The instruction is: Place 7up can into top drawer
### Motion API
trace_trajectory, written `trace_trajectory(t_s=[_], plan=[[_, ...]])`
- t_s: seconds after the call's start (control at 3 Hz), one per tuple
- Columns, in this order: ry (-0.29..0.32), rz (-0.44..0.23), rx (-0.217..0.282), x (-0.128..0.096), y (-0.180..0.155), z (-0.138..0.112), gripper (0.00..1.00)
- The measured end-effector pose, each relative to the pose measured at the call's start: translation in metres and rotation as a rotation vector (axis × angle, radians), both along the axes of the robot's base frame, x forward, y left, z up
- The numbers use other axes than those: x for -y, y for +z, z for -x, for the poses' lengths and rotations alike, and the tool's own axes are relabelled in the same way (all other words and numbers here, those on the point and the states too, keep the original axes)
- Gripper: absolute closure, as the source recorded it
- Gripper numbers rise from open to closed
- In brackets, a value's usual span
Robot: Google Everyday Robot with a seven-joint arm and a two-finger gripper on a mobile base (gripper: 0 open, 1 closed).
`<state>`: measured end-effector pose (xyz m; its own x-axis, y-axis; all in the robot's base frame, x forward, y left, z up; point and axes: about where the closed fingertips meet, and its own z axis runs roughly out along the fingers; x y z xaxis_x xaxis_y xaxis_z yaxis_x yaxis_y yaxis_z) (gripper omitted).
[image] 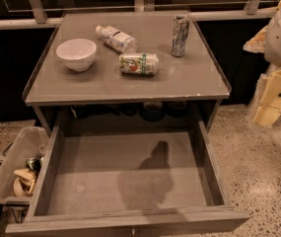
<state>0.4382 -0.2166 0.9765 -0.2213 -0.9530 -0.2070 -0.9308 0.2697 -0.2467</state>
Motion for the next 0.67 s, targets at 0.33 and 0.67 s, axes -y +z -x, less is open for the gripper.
trace_trajectory(t_s=[0.33, 0.67], plan=[[0.001, 0.000, 0.003, 0.000, 0.001, 0.000, 0.00], [0.043, -0.002, 0.033, -0.014, 0.008, -0.022, 0.00]])
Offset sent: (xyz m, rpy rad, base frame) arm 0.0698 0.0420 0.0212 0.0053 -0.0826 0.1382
